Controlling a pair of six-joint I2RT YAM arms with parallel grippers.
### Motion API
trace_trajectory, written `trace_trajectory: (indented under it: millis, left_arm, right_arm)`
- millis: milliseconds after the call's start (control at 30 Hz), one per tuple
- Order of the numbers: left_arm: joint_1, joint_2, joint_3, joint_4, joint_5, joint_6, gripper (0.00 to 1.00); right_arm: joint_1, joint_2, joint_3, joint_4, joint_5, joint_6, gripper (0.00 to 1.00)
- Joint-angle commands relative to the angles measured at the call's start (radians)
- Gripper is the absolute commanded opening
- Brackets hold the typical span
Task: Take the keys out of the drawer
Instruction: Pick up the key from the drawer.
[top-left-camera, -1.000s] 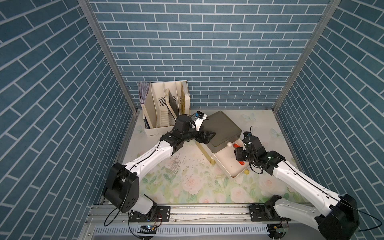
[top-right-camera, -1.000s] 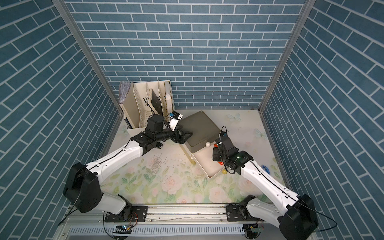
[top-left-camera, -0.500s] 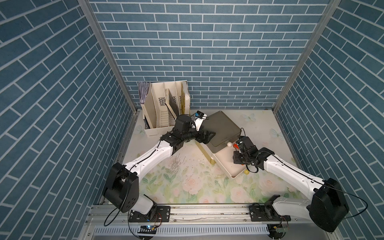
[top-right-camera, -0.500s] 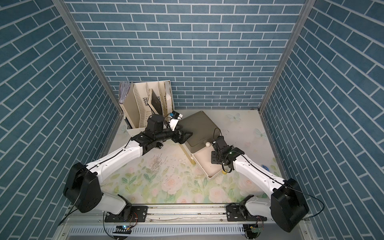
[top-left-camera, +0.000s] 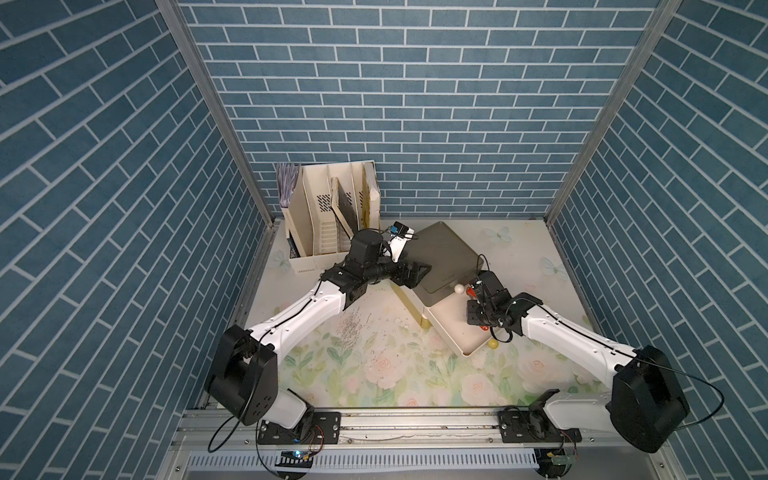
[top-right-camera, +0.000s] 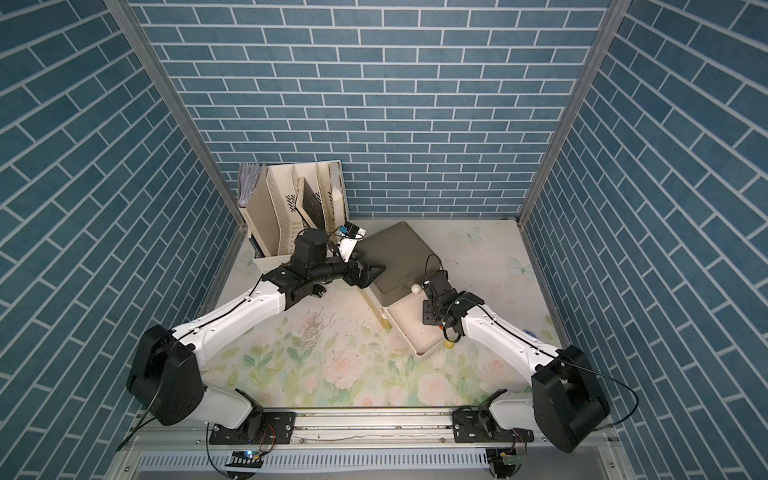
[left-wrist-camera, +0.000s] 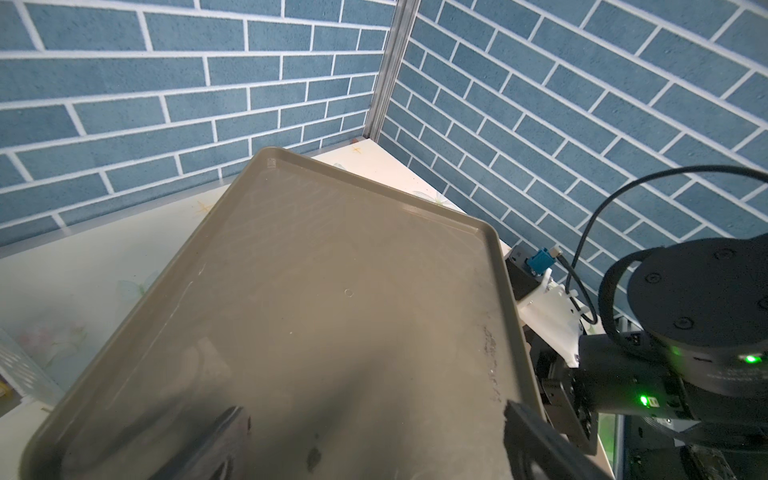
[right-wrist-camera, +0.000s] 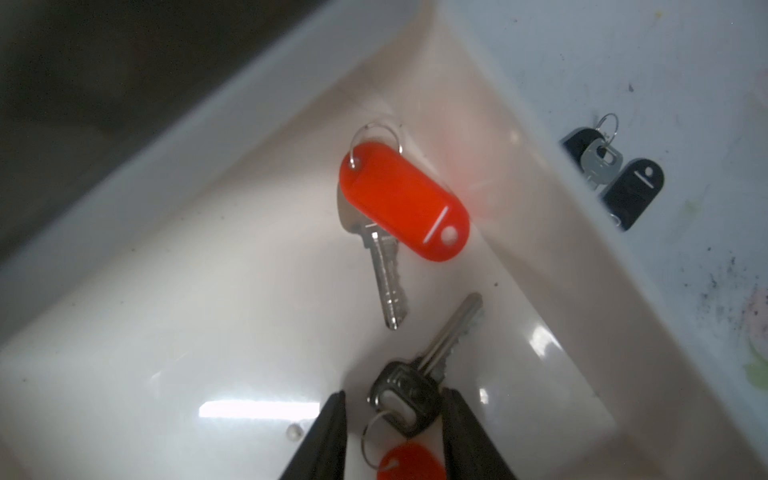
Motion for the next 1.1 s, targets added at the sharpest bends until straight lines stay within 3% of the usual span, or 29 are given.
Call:
trace_trajectory:
  millis: [0, 300, 1067]
  left_arm:
    - [0.005, 0.038, -0.027, -0.179, 0.004, -0.023, 1.00]
    - [0.006, 0.045, -0.041, -0.175, -0.001, -0.026, 1.00]
    - [0.005, 0.037, -0.020, -0.169, -0.002, -0.032, 1.00]
  right_arm:
    - [-0.007, 0.025, -0.004, -0.031, 0.010, -0.017, 0.28]
    - [-0.007, -0.016, 0.017, -0.056, 0.015, -0.017, 0.03]
    - [-0.071, -0.213, 0.148, -0.111, 0.011, 0.017, 0.00]
